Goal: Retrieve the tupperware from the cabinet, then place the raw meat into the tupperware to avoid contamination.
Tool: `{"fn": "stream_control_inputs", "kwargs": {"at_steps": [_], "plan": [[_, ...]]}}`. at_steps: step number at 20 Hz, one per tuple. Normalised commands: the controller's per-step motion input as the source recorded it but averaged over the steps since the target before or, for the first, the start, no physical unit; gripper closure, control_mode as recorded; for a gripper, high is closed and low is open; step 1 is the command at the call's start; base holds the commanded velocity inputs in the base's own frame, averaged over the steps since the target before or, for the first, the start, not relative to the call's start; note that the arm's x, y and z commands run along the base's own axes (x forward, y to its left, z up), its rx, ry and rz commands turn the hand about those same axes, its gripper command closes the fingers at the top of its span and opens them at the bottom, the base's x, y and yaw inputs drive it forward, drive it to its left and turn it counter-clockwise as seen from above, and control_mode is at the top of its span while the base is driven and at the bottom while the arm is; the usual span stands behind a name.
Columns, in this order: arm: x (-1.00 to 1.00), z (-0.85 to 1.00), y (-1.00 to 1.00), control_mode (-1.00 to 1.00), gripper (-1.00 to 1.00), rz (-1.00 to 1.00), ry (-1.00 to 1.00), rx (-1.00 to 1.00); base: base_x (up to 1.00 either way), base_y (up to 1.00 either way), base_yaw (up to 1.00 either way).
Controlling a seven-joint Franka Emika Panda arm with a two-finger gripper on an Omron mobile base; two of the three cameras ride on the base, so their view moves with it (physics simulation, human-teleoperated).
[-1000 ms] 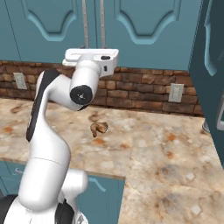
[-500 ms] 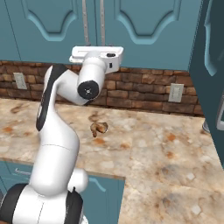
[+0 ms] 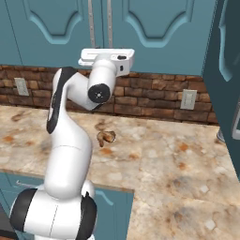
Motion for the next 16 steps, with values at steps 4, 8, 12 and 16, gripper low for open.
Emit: {"fn": "stream_control_inputs", "kwargs": {"at_steps": [4, 8, 12, 16], "plan": [[0.18, -0.03, 0.0, -1.0, -1.0, 0.0, 0.0, 0.0, 0.0, 0.0, 0.0], [0.21, -0.03, 0.0, -1.0, -1.0, 0.0, 0.0, 0.0, 0.0, 0.0, 0.0], [0.25, -0.03, 0.0, -1.0, -1.0, 0.0, 0.0, 0.0, 0.0, 0.0, 0.0], [0.25, -0.02, 0.0, -1.0, -1.0, 0.0, 0.0, 0.0, 0.0, 0.0, 0.0]]}}
